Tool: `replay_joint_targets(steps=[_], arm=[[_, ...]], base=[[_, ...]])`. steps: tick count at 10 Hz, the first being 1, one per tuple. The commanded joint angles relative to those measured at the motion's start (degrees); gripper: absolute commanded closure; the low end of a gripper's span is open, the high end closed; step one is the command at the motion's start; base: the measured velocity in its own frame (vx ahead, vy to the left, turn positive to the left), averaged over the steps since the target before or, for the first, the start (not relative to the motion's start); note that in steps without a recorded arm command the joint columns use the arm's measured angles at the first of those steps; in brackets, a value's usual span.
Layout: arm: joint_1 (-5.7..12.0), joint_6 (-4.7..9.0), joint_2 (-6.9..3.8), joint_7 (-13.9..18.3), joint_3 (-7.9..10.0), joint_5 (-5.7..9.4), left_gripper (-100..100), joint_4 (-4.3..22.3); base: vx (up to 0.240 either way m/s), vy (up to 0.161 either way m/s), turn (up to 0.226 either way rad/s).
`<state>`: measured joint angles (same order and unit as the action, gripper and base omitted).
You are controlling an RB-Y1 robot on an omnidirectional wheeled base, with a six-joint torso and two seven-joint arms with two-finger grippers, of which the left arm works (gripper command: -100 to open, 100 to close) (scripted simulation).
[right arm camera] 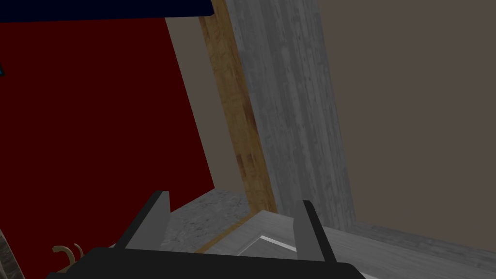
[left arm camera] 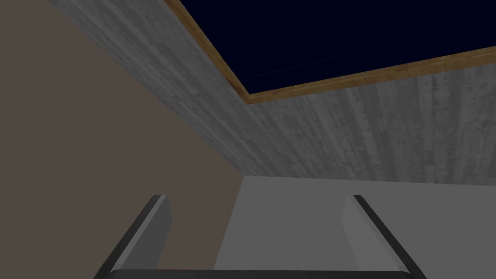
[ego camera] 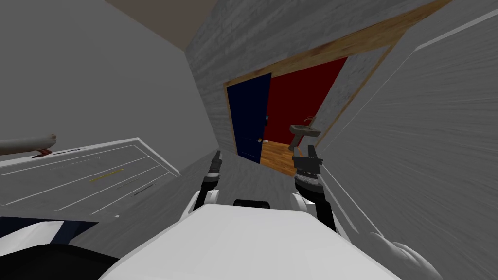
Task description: Pull the door open
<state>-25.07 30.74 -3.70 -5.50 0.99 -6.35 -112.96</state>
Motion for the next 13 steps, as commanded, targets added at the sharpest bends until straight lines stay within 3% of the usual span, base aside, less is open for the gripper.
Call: replay_joint_targets(steps=[1,13], arm=[[0.75,0.89,-0.65,-1.9,0.01,-0.51,-100,2.3],[4.51,6.15,-3.71,-13.5,-0.71,-4.17,-100,15.7]], base=[[0.137,-0.087,-0.011],[0.102,-0.078,-0.012]])
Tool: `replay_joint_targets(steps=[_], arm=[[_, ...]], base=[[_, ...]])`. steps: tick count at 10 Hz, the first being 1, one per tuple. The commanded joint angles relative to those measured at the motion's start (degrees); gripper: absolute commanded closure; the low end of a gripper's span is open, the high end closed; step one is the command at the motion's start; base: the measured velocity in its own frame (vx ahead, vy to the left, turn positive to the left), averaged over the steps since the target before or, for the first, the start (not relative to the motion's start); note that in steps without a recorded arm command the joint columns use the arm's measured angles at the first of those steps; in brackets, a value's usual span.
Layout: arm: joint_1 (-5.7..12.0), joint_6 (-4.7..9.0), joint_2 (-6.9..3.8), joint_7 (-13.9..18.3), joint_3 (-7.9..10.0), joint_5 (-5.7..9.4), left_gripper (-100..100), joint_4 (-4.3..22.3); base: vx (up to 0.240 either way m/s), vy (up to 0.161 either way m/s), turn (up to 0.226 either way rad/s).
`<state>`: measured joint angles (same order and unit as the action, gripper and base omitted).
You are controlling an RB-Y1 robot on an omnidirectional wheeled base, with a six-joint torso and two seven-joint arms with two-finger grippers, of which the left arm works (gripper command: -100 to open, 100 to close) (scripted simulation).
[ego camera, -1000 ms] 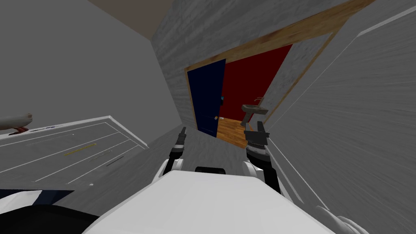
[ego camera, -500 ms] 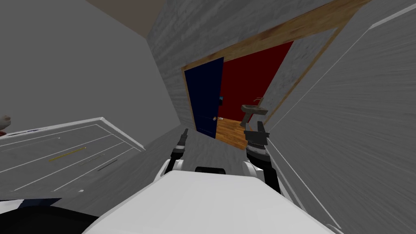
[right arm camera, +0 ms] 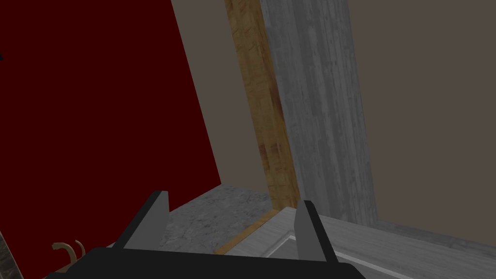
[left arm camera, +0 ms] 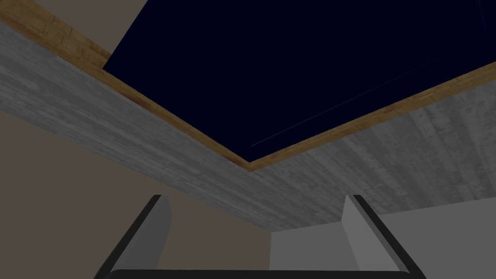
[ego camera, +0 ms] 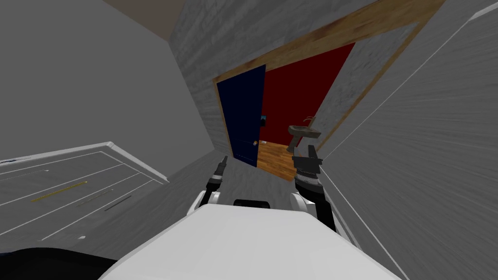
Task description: Pull the door open
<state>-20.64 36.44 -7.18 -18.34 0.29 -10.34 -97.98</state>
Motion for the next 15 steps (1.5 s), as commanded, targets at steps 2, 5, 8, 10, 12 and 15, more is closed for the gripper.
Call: replay_joint_targets(steps=[2,5,8,10,12,15], arm=[[0.75,1.38,-0.70,-2.8,-0.14,-0.82,-100,3.1],[1.76,2.79,-1.40,-5.9,-0.33,-1.80,-100,6.7],[2.76,4.20,-2.07,-9.0,-0.53,-2.78,-100,10.3],[3.43,5.14,-2.51,-11.1,-0.66,-3.43,-100,12.7],[4.10,6.08,-2.94,-13.2,-0.78,-4.09,-100,15.1],[5.08,7.46,-3.54,-16.2,-0.97,-5.05,-100,18.6]], base=[[0.109,-0.085,-0.011],[0.094,-0.075,-0.013],[0.103,-0.069,-0.011],[0.113,-0.082,-0.011],[0.100,-0.073,-0.011],[0.095,-0.071,-0.011]])
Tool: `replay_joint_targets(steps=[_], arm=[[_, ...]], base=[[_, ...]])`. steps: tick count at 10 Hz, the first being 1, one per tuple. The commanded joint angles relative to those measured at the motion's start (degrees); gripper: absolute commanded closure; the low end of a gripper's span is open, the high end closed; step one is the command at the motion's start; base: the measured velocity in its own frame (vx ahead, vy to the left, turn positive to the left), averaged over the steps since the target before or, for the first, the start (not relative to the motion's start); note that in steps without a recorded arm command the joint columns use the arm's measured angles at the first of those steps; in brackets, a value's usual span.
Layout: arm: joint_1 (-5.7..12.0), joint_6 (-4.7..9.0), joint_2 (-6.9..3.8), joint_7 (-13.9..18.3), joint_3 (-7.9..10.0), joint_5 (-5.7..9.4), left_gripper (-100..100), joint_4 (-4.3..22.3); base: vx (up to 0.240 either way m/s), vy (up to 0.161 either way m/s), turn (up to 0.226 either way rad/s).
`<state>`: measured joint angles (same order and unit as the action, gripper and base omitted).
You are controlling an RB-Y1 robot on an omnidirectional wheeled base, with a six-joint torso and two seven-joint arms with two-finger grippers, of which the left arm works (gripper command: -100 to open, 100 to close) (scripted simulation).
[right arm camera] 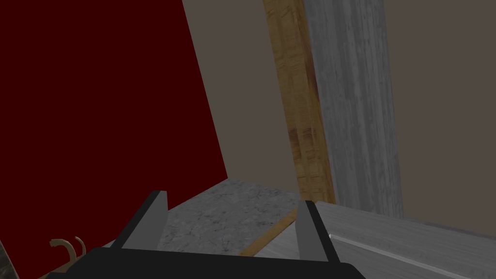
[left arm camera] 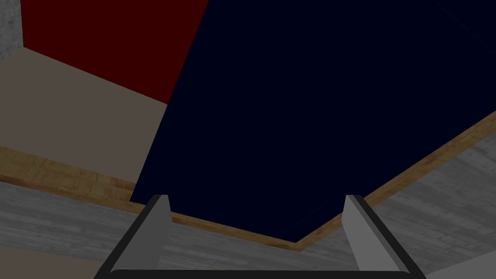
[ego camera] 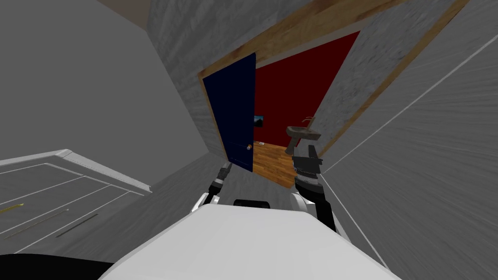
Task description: Pull the door open
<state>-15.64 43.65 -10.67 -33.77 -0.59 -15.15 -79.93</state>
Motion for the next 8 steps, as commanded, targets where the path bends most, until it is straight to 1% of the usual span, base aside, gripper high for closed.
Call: replay_joint_targets(steps=[1,4,8], arm=[[0.40,0.71,-0.25,-1.8,-0.16,-0.56,-100,1.7],[1.36,2.06,-0.83,-4.8,-0.35,-1.50,-100,5.2],[2.59,3.78,-1.54,-8.6,-0.58,-2.70,-100,9.5]], base=[[0.106,-0.067,-0.008],[0.109,-0.074,-0.010],[0.104,-0.051,-0.009]])
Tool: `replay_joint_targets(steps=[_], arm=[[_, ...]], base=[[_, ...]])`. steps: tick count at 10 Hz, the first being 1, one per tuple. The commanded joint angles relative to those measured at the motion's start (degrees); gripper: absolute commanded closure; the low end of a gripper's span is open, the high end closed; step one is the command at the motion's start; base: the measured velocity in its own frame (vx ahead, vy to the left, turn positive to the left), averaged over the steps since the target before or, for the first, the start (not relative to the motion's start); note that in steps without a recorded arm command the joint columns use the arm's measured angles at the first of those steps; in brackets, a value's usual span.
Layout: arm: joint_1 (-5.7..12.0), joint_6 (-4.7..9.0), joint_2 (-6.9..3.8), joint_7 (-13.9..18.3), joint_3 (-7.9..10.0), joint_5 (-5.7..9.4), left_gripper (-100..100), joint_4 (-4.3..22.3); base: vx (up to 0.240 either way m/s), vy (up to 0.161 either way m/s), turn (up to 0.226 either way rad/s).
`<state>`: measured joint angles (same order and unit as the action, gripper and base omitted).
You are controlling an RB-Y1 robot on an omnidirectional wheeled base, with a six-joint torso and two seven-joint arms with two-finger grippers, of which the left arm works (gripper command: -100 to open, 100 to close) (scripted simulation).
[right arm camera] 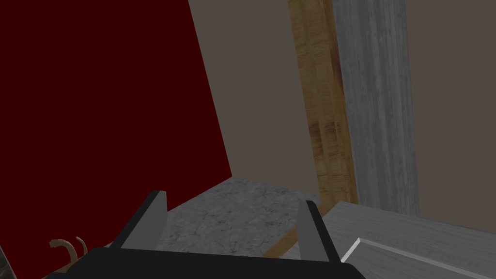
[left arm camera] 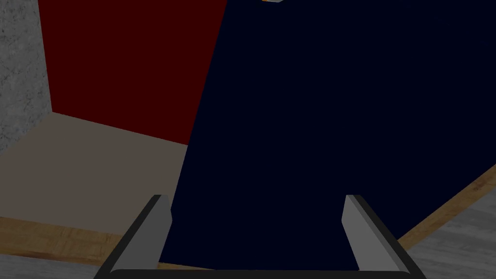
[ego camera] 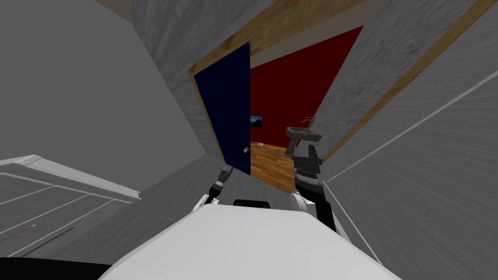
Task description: Pull the door open
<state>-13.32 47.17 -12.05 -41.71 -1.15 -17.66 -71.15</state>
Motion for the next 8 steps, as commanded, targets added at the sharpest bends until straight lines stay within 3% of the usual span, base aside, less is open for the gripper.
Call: replay_joint_targets(steps=[1,8], arm=[[0.58,0.69,-0.33,-1.6,-0.08,-0.48,-100,1.8],[2.97,4.06,-1.63,-9.1,-0.55,-2.83,-100,10.4]], base=[[0.099,-0.058,-0.006],[0.121,-0.059,-0.007]])
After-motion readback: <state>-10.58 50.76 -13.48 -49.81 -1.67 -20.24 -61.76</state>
